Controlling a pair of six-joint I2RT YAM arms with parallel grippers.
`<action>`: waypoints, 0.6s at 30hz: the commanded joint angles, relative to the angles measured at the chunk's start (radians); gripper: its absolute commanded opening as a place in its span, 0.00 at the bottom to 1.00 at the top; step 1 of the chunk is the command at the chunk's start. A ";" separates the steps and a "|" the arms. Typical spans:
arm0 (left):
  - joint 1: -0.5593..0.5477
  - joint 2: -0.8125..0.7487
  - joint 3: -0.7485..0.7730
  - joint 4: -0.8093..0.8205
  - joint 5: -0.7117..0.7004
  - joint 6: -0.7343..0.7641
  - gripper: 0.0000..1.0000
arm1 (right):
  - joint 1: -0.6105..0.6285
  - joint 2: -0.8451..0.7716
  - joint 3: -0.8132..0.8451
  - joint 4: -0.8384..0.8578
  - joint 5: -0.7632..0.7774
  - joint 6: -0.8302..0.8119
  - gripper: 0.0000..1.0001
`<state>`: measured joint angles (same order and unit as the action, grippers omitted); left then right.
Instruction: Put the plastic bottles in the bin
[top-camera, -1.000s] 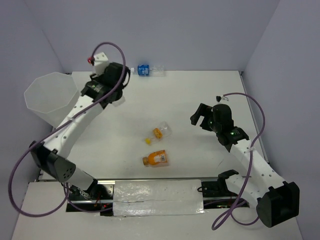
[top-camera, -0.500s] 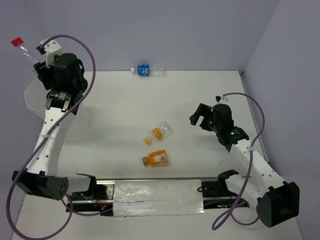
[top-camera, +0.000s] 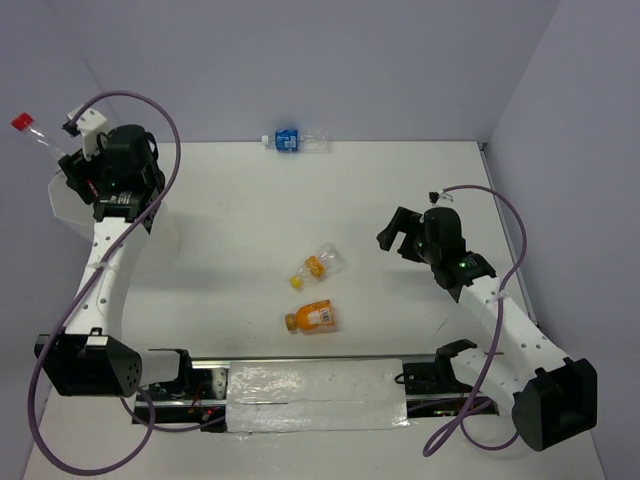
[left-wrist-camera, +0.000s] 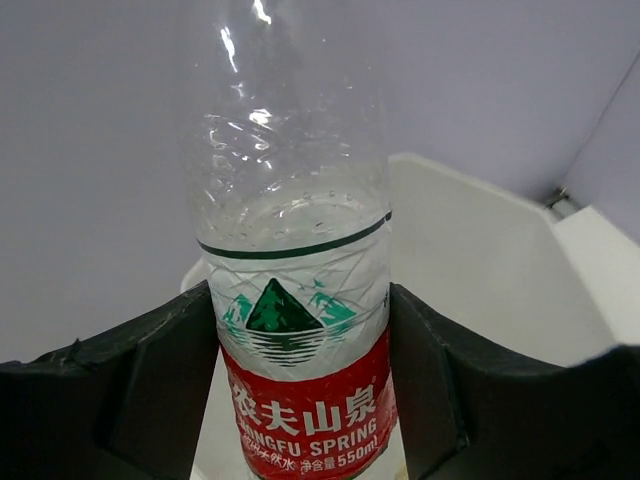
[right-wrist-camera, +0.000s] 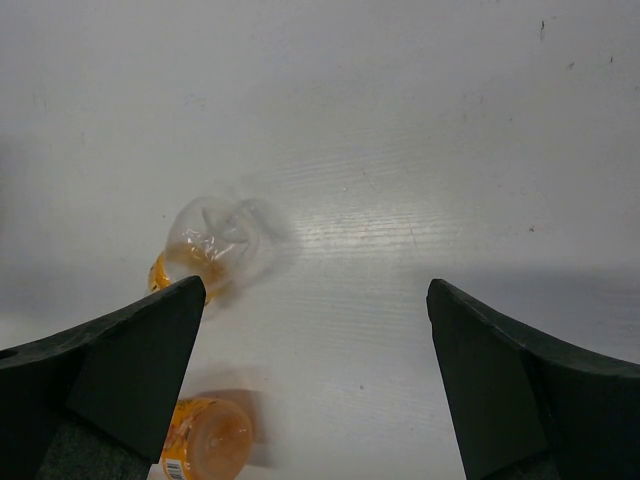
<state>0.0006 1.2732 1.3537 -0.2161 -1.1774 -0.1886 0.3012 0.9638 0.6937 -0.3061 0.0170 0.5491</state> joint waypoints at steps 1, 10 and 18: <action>0.024 -0.015 -0.063 0.040 0.004 -0.113 0.75 | 0.004 0.007 0.009 0.038 -0.005 0.006 1.00; -0.035 0.041 0.093 -0.204 0.048 -0.149 1.00 | 0.006 0.021 0.020 0.035 -0.002 0.002 1.00; -0.499 0.155 0.208 -0.285 -0.012 0.026 0.99 | 0.004 0.007 0.012 0.041 0.021 0.023 1.00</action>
<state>-0.3809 1.3537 1.4998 -0.4030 -1.1709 -0.2081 0.3012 0.9855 0.6937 -0.3035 0.0166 0.5610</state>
